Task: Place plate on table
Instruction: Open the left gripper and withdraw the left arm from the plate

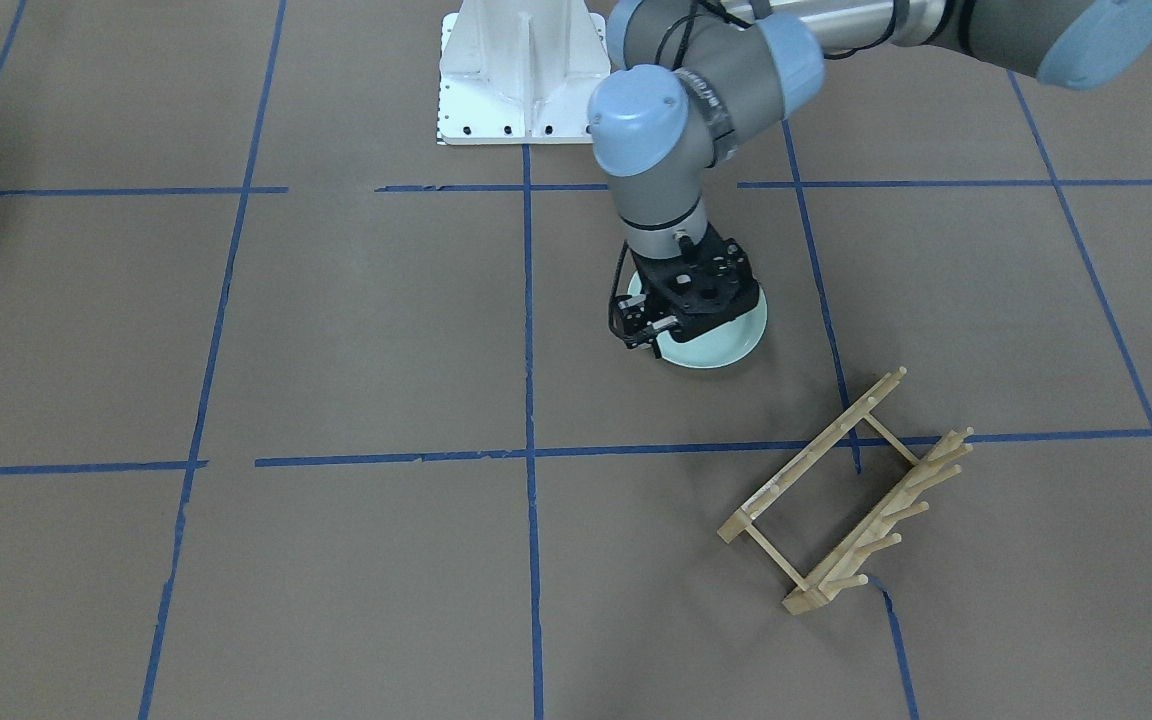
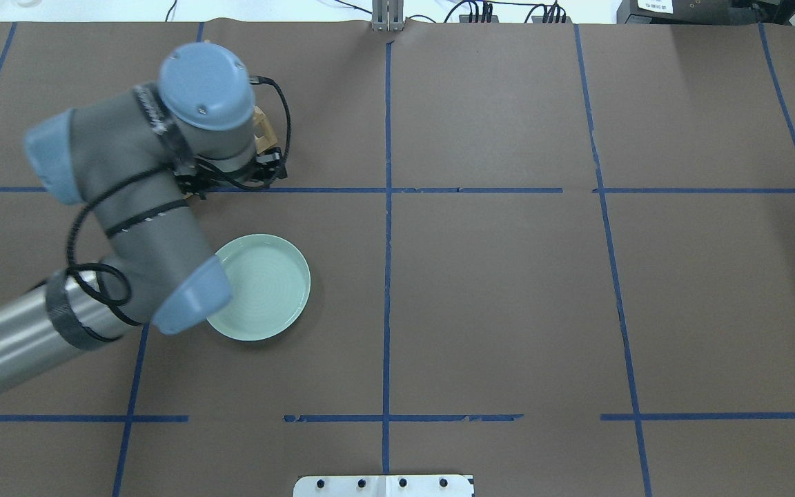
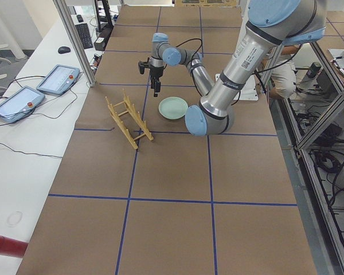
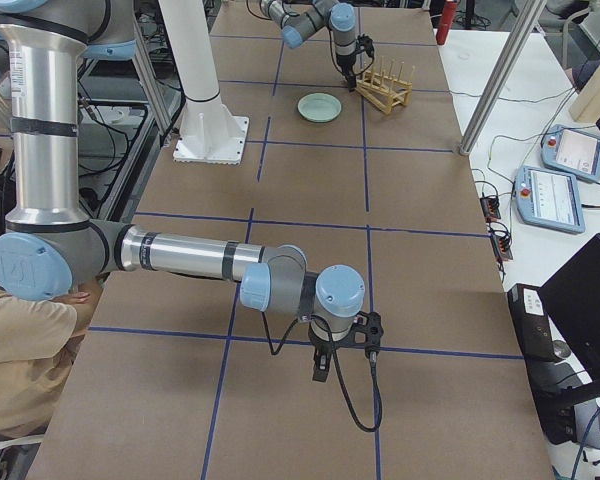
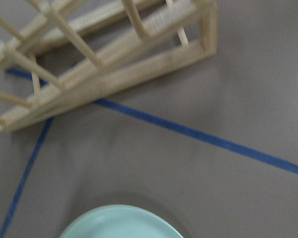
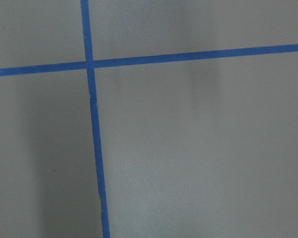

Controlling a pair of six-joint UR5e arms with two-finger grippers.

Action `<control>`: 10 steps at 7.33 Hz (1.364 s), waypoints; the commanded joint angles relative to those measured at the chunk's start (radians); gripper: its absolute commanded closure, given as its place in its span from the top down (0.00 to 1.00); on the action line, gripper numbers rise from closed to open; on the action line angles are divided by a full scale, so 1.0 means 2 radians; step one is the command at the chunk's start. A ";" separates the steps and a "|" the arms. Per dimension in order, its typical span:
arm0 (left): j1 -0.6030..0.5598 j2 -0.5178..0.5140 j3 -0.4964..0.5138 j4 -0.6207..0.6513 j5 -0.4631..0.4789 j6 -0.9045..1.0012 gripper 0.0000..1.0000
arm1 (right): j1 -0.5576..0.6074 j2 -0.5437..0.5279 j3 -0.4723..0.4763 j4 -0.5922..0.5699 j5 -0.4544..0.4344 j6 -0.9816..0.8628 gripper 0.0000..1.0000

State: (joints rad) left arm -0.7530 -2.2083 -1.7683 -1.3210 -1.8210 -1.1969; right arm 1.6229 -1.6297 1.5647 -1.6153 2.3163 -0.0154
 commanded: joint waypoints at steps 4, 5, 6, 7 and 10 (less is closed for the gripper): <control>-0.368 0.201 -0.023 -0.040 -0.194 0.580 1.00 | 0.000 0.000 0.000 0.000 0.000 0.000 1.00; -0.424 0.251 0.001 -0.053 -0.232 0.670 1.00 | 0.000 0.000 0.000 0.000 0.000 0.000 1.00; -0.436 0.322 0.001 -0.053 -0.247 0.690 1.00 | 0.000 0.000 0.000 0.000 0.000 0.000 1.00; -0.436 0.364 -0.003 -0.060 -0.248 0.690 1.00 | 0.000 0.000 0.000 0.000 0.000 0.000 1.00; -0.436 0.369 -0.007 -0.062 -0.277 0.689 1.00 | 0.000 0.000 0.000 0.000 0.000 0.000 1.00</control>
State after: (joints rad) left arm -1.6247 -1.4805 -1.7832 -1.4437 -2.3480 0.1797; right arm 1.6229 -1.6291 1.5647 -1.6153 2.3163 -0.0153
